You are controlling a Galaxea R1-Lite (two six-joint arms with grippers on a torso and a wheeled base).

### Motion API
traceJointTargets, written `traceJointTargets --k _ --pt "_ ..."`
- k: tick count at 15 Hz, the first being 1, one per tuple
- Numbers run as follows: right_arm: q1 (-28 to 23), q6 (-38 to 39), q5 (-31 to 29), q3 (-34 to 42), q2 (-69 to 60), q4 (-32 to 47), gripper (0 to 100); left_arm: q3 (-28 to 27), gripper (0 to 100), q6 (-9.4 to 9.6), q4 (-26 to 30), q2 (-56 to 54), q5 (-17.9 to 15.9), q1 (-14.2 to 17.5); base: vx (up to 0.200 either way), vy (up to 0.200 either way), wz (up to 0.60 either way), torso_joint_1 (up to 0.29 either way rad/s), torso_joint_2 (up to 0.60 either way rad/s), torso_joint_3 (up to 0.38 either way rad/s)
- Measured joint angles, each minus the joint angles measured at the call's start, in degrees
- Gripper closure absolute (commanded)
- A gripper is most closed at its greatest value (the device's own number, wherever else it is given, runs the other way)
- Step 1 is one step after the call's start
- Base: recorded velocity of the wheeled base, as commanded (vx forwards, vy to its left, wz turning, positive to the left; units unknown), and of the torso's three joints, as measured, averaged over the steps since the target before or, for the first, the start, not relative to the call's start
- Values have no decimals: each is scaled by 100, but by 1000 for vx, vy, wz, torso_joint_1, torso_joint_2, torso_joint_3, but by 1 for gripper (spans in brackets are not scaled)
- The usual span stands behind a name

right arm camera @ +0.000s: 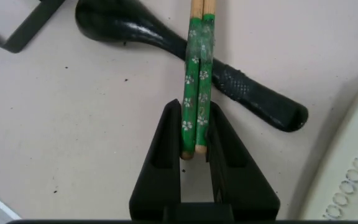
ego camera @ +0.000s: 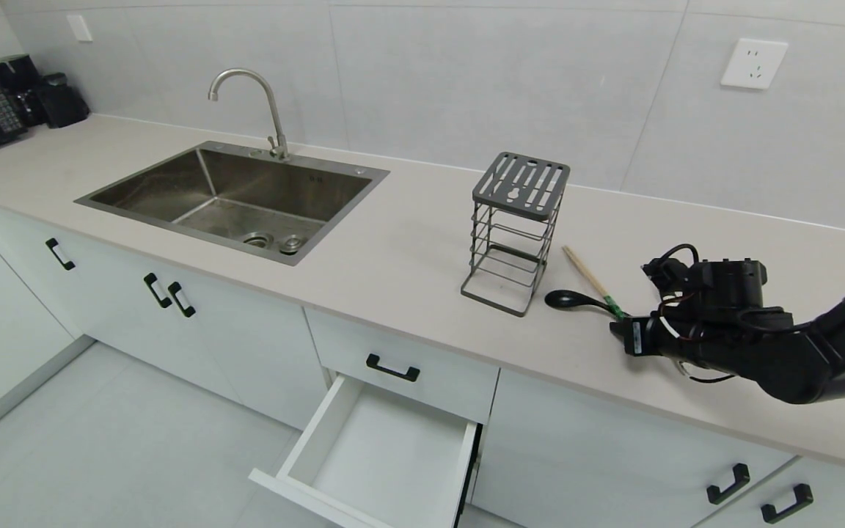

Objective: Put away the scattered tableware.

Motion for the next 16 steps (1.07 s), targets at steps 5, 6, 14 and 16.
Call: traceJointTargets --k 5,6,14,16 --pt "-69 7 26 306 -685 -7 100 0 0 0 0 0 -2 2 0 0 0 0 0 0" --pt "-65 0 26 408 -862 -16 100 0 0 0 0 0 0 2 0 0 0 0 0 0" --pt "-39 -61 182 1415 -1601 -1713 100 0 0 2 0 0 0 2 0 0 0 0 0 0" --pt "-39 -83 187 1486 -1642 -2187 100 0 0 2 0 0 -2 5 0 0 0 0 0 0"
